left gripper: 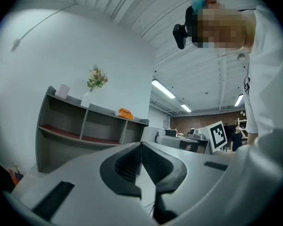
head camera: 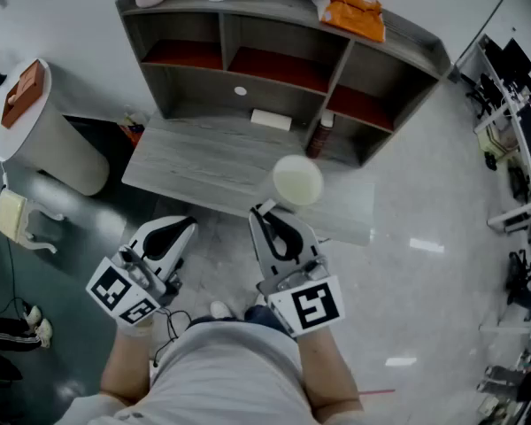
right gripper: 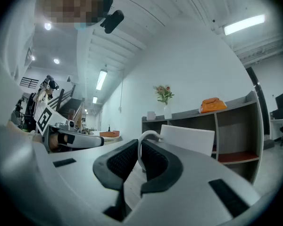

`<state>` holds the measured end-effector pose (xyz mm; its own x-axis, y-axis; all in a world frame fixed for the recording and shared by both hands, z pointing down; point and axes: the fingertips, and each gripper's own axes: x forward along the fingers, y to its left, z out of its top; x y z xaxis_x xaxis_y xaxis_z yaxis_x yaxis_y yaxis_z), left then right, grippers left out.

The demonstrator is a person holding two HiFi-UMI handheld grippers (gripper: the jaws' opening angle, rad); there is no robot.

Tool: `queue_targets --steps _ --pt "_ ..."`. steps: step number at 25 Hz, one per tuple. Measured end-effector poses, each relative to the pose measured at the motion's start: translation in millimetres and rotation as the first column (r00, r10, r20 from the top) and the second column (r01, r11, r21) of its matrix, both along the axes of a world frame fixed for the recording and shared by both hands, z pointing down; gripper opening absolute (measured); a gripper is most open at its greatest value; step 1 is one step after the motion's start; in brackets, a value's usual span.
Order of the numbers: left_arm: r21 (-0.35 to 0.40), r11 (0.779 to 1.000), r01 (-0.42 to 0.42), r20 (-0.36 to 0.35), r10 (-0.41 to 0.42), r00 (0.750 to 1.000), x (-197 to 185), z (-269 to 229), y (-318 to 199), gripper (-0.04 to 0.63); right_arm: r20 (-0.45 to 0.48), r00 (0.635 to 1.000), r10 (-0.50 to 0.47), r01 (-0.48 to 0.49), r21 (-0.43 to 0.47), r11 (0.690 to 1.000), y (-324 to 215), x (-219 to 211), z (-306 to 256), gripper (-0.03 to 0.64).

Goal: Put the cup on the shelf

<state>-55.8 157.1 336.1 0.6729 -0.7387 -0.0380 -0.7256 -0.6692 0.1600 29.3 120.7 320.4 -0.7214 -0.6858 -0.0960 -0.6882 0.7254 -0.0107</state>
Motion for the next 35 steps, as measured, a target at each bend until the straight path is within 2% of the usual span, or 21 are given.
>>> queue_targets --steps 12,19,28,35 --pt "0.000 0.999 0.034 0.044 -0.034 0.998 65 2 -30 0.015 0.035 0.997 -0.064 0.063 0.022 0.998 -27 57 -4 0.035" --pt "-0.014 0.998 0.059 0.058 -0.058 0.997 87 7 -44 0.016 0.046 0.996 -0.083 0.082 0.016 0.997 -49 81 1 0.035" --pt "-0.022 0.999 0.037 0.037 -0.036 0.999 82 14 -87 0.015 0.023 0.998 -0.063 0.063 0.001 0.998 -91 77 8 0.035" --pt "-0.031 1.000 -0.005 0.008 0.005 1.000 53 17 -138 0.017 0.020 1.000 -0.017 0.018 -0.032 0.999 -137 53 16 0.035"
